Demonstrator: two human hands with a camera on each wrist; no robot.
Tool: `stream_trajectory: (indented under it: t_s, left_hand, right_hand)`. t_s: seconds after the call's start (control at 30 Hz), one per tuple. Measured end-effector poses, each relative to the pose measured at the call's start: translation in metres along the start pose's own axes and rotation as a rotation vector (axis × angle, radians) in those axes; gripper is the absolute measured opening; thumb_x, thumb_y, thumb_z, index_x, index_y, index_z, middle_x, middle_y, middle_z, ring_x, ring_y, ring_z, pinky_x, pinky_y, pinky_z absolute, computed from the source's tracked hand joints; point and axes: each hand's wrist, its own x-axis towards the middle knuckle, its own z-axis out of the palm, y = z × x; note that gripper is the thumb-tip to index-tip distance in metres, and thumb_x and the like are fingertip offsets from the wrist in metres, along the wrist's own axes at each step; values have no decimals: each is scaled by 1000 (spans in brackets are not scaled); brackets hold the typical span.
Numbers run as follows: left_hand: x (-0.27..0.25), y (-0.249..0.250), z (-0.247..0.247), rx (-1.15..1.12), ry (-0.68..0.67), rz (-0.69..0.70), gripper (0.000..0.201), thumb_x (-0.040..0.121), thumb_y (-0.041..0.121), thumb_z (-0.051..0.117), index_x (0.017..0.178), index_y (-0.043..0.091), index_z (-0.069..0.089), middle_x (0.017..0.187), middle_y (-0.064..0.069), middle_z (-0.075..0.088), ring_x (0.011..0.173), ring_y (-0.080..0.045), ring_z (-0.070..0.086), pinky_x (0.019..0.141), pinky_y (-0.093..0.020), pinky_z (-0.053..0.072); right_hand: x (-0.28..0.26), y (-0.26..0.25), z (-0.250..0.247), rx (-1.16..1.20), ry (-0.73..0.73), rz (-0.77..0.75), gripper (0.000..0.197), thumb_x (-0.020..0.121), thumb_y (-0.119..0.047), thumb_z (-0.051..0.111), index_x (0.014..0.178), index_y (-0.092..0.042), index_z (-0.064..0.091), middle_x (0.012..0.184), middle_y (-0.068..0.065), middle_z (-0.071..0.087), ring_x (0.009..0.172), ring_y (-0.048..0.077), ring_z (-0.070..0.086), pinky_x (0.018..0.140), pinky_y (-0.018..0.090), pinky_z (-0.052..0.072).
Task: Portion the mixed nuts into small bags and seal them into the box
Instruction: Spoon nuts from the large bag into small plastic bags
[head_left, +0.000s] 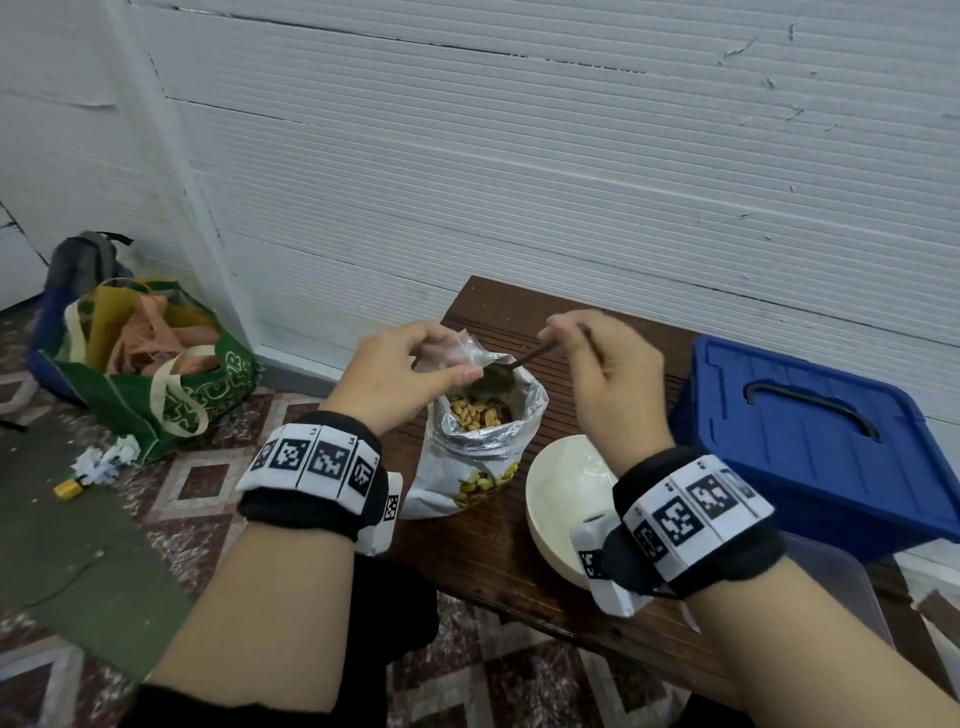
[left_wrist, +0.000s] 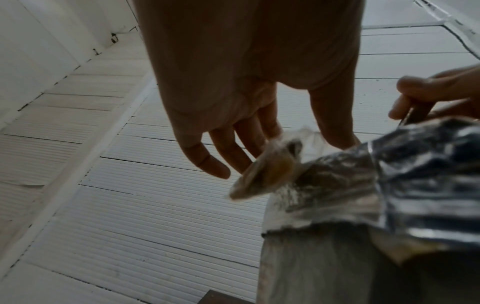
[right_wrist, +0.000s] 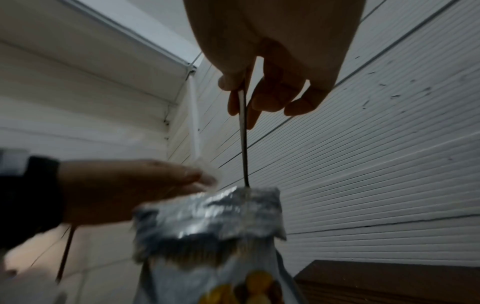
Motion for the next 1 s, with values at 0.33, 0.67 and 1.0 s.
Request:
stream_trajectory:
  t_s: [0.33,0.67,1.0]
  left_hand:
    - [0,0,1,10,-3,-25,42,74,45,75,109,28,61,102,14,64,101,-4,58,84,-17,41]
    - [-2,5,3,11,-16,-49,43,74,42,76,111,24,64,104,11,65,104,-5,56,88,-23,38]
    - [-2,8,5,24,11,-38,32,76,40,76,103,29,60,91,23,57,85,10,50,63,-4,35]
  right_hand:
    - [-18,15,27,-223,-263,-157,35,95,-48,41,92,-31,72,80,-16,68,79,16,59,78,45,45]
    - [-13,7,18,9,-17,321,29,97,-32,52,75,-22,68,70,-4,70,69,11,66,66,11,44]
    - [-6,10,2,30,121,596,35,100,-34,44,80,-18,68,64,-2,67,61,3,57,53,8,35]
